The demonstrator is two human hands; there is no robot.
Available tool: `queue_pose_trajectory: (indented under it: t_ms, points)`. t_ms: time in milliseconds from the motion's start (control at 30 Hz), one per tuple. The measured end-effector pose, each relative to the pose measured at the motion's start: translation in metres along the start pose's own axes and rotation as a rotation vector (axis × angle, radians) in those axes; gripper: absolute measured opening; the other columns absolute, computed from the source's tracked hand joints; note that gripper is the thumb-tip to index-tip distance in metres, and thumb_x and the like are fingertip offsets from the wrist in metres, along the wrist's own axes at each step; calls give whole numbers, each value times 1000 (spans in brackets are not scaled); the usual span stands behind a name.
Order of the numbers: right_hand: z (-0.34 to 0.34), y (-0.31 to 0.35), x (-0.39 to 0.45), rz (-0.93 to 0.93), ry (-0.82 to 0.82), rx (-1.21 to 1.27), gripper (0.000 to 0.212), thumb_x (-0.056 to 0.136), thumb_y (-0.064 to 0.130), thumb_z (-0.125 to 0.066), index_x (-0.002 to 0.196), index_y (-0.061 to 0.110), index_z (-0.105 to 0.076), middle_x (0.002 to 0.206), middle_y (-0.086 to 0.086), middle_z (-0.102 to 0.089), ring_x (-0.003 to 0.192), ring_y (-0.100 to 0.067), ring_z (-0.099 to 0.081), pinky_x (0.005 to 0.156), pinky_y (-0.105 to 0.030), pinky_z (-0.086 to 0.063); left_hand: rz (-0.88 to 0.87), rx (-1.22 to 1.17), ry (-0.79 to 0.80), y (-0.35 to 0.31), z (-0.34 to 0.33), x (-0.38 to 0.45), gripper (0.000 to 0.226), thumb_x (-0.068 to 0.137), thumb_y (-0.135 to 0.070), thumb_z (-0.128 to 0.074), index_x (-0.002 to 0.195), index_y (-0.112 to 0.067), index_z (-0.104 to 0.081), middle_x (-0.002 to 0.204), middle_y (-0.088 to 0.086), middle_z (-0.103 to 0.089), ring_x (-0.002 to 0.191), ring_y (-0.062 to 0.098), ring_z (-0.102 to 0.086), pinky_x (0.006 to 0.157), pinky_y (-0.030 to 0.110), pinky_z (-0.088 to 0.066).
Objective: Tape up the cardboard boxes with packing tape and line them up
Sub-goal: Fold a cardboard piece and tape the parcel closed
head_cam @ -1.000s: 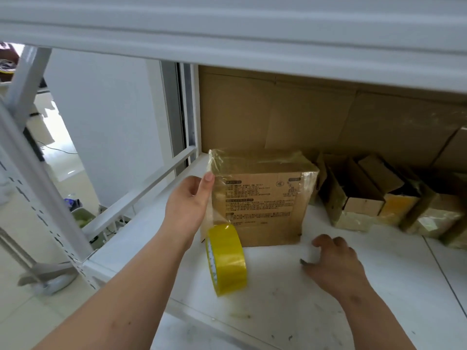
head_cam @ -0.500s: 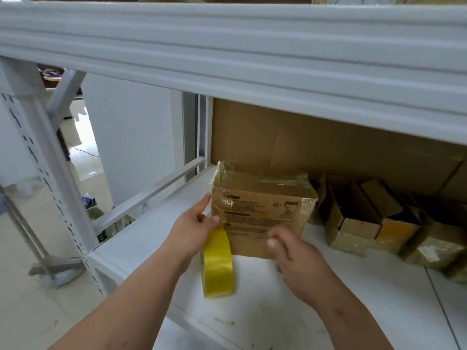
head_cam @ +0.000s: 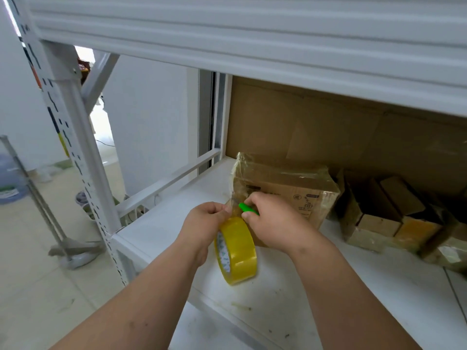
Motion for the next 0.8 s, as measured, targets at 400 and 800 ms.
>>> queue_pose_trajectory:
  t_ms: [400, 800]
  points:
    - [11, 11, 9, -4, -95, -52, 10, 95, 31, -55, 100, 23, -57, 101, -2, -62, 94, -22, -58, 75, -33, -48, 36, -49, 145, 5, -12, -3, 17, 92, -17, -66, 77, -10, -64, 78, 6, -68, 70, 10, -64, 56, 13, -49]
    - [-15, -52, -22, -125, 90, 524, 10, 95, 18, -60, 96, 28, -63, 89, 6, -69, 75, -8, -69, 78, -33, -56, -122, -88, 237, -1, -11, -9, 18, 96, -9, -57, 83, -9, -69, 92, 9, -72, 96, 28, -63, 94, 44, -49]
Point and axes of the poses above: each hand's wrist, its own x-axis towards the middle knuckle, its own z-axis out of the back of the hand, y = z × x, the point moved 9 cm from there along x, towards the middle knuckle
